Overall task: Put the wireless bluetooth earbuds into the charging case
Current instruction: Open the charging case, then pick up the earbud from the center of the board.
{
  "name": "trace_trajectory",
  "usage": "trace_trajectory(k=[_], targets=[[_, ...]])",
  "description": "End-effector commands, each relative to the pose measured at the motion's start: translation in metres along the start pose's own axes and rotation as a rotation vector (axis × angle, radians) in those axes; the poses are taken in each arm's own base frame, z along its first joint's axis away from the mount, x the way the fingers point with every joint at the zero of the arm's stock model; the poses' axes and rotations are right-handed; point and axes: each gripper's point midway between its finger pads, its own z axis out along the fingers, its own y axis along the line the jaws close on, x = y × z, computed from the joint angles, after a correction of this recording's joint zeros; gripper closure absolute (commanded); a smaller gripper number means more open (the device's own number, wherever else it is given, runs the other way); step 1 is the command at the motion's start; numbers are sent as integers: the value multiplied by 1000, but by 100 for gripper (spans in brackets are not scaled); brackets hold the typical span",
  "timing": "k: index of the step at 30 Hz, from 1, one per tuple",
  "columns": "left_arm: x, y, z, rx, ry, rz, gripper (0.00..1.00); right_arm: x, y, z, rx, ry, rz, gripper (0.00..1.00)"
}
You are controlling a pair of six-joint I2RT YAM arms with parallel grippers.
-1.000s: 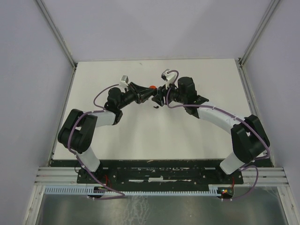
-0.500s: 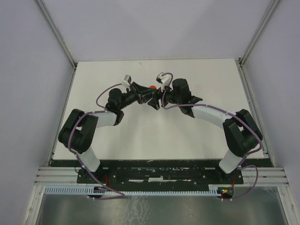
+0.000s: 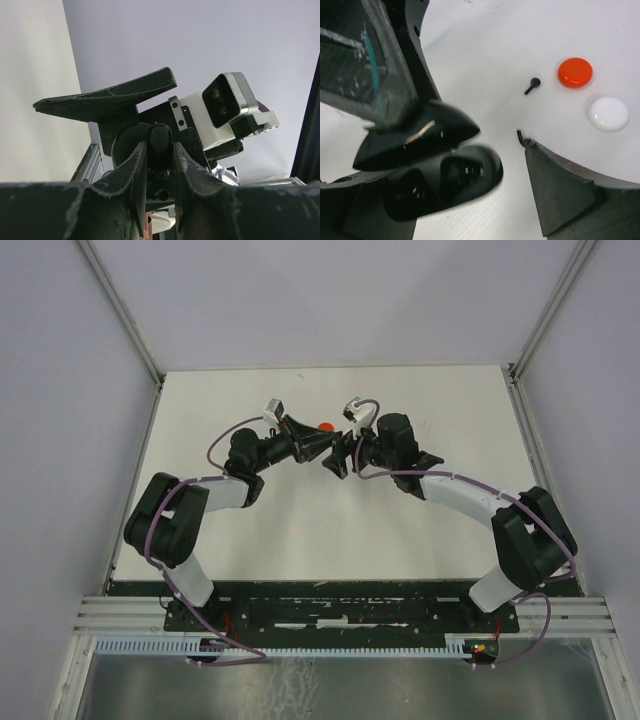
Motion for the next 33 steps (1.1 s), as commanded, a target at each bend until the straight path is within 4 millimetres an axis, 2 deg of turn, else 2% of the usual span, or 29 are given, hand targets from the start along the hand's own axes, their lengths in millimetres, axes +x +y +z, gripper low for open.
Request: trace_trajectory(k=[1, 12, 16, 20, 25, 27, 33], targets=[[-8, -38, -3, 102, 18, 76, 97, -16, -12, -24, 80, -49, -22, 16], [-38, -32, -9, 72, -81, 95, 97, -10, -18, -61, 162, -37, -20, 14], [-44, -18, -16, 33, -130, 102, 97, 2, -53, -76, 383, 49, 52, 14], [-46, 1, -30, -21, -169, 112, 97, 8, -73, -84, 517, 141, 101, 16], [-46, 23, -51, -113, -211, 142, 97, 10, -69, -62, 458, 263, 120, 23], [-46, 26, -59, -136, -228, 156, 97, 20, -68, -47, 428, 316, 146, 27], [-52, 31, -85, -198, -293, 184, 97, 25, -62, -8, 347, 334, 227, 35]])
